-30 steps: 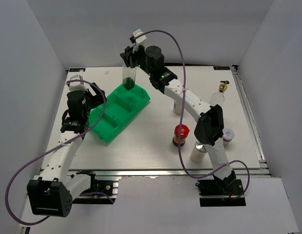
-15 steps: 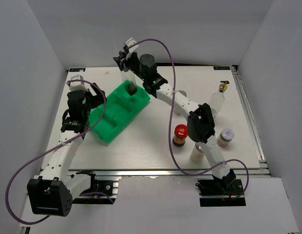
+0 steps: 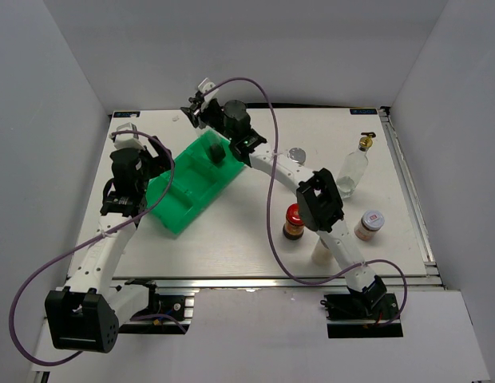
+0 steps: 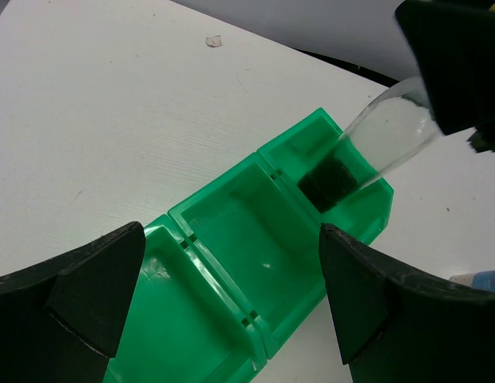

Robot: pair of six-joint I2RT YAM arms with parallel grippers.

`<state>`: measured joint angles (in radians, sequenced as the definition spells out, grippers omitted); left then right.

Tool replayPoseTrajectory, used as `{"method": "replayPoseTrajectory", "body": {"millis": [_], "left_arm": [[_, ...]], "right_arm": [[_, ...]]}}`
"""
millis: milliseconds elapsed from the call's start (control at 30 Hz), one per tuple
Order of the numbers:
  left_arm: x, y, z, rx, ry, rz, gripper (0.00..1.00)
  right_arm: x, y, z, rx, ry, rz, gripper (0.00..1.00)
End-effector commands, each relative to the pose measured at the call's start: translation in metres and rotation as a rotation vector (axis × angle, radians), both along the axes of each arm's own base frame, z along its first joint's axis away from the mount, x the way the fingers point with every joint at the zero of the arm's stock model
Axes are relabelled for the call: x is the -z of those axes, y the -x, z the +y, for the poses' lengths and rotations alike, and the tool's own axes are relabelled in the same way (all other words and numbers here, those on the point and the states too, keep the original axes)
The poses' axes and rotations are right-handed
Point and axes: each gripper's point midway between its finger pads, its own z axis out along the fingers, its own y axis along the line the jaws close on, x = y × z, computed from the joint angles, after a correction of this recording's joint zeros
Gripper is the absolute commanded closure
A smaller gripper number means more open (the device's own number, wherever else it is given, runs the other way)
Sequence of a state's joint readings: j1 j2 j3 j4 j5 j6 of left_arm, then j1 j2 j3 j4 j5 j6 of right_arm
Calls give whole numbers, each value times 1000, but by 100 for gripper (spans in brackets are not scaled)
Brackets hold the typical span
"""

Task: Organize the condiment bottles

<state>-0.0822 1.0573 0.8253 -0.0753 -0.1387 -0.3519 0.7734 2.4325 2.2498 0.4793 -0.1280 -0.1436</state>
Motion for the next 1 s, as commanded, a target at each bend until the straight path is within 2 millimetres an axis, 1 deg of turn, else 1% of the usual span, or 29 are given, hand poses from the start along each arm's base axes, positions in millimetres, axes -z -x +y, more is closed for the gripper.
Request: {"method": "replayPoseTrajectory", "body": {"millis": [0, 33, 100, 300, 333, 433, 600, 633, 667, 700, 733, 767, 800, 867, 900, 967], "left_arm": [[1, 1, 4, -12, -14, -2, 2], [1, 1, 4, -12, -14, 0, 2], [3, 1, 4, -12, -15, 5, 2], [4, 1, 2, -3, -13, 5, 2], [4, 0, 2, -5, -13, 5, 2], [4, -1, 1, -1, -10, 5, 2], [5, -1, 0, 5, -9, 6, 2], [6, -1, 0, 5, -9, 8, 2], [6, -1, 0, 5, -9, 8, 2], [5, -2, 1, 4, -9, 8, 2], [6, -2, 0, 6, -10, 9, 2], [6, -2, 0, 6, -11, 11, 2], [7, -2, 1, 3, -11, 14, 2], [7, -2, 1, 4, -11, 14, 2], [7, -2, 1, 3, -12, 16, 2], [7, -2, 1, 3, -12, 16, 2]], "right_arm": [[-66, 10, -6, -17, -134, -195, 100], [-60, 9, -3, -28, -129, -193, 100], [-54, 8, -1, -34, -125, -192, 100], [-51, 5, -1, -32, -140, -210, 100], [-48, 4, 0, -30, -137, -207, 100], [-38, -3, -3, -16, -130, -193, 100], [-27, -13, -9, -14, -139, -161, 100], [-28, -12, -10, -9, -140, -158, 100], [-19, -13, -10, -4, -126, -142, 100], [-17, -14, -12, 5, -123, -135, 100], [-23, -12, -15, 6, -128, -138, 100], [-12, -11, -15, 6, -113, -120, 97], [-20, -7, -17, 4, -121, -126, 74], [-17, -6, -20, 6, -118, -127, 54], [-22, -4, -22, 5, -120, -132, 39], [-24, -2, -22, 5, -116, -127, 18]]}}
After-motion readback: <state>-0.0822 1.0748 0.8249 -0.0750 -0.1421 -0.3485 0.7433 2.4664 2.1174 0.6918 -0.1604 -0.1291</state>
